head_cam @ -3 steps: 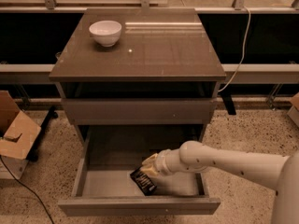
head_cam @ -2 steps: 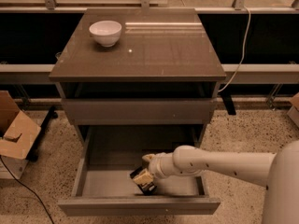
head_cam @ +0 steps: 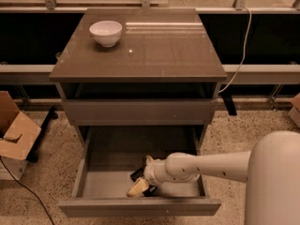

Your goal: Pick rxbar chocolate from middle drawer and place on counter

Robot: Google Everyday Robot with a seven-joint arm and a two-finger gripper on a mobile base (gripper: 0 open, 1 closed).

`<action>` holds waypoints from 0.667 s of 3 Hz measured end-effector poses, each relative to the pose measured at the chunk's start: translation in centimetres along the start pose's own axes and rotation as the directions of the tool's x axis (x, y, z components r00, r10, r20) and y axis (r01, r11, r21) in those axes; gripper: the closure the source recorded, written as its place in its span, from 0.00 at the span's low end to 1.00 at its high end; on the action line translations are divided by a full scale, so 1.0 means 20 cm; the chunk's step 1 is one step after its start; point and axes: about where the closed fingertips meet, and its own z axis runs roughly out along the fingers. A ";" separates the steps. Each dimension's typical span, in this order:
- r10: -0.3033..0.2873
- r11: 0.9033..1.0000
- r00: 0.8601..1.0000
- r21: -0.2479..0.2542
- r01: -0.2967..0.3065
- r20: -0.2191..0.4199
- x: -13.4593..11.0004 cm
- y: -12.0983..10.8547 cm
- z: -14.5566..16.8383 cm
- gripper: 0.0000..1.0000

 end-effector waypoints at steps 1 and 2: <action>0.022 1.000 1.000 0.008 -0.022 0.005 0.02 -0.03 0.06 0.00; 0.040 0.999 0.999 -0.002 -0.040 0.022 0.05 -0.06 0.13 0.00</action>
Offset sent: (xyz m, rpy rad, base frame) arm 0.0251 0.0042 -0.0434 0.0599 0.0275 -0.0453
